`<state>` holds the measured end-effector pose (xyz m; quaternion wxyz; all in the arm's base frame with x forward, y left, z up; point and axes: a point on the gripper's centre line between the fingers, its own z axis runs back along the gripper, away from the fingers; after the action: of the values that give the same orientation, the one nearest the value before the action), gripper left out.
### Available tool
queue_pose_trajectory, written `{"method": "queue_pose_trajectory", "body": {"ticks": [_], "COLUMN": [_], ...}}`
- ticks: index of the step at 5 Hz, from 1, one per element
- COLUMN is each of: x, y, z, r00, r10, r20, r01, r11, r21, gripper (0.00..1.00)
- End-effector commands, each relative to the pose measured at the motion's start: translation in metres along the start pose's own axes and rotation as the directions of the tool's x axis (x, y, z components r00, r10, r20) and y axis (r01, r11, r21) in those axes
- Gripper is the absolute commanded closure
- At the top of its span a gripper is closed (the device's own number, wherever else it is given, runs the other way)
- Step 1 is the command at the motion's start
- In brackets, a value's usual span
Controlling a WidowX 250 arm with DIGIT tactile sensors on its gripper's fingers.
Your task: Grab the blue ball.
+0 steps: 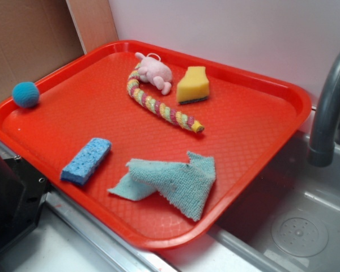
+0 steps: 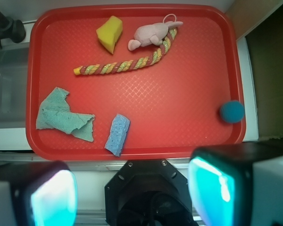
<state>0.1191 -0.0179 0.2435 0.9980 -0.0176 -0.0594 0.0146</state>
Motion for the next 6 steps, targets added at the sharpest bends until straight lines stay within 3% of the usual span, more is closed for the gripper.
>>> {"method": "queue_pose_trajectory", "body": {"ticks": [1,2,3,4,6], "x": [0.000,0.025,0.054,0.058,0.058], "y": [0.000,0.051,0.091,0.109,0.109], "z": [0.000,-0.043,-0.071,-0.096,-0.096], "r00": [1.000,0.966,0.876,0.732,0.732], "r10": [0.000,0.253,0.474,0.658,0.658], "r20": [0.000,-0.050,0.089,0.176,0.176], "r01": [0.000,-0.253,-0.477,-0.675,-0.675], "r11": [1.000,0.967,0.878,0.735,0.735], "r21": [0.000,-0.003,0.018,0.061,0.061], "gripper": [0.00,0.00,0.00,0.00,0.00]}}
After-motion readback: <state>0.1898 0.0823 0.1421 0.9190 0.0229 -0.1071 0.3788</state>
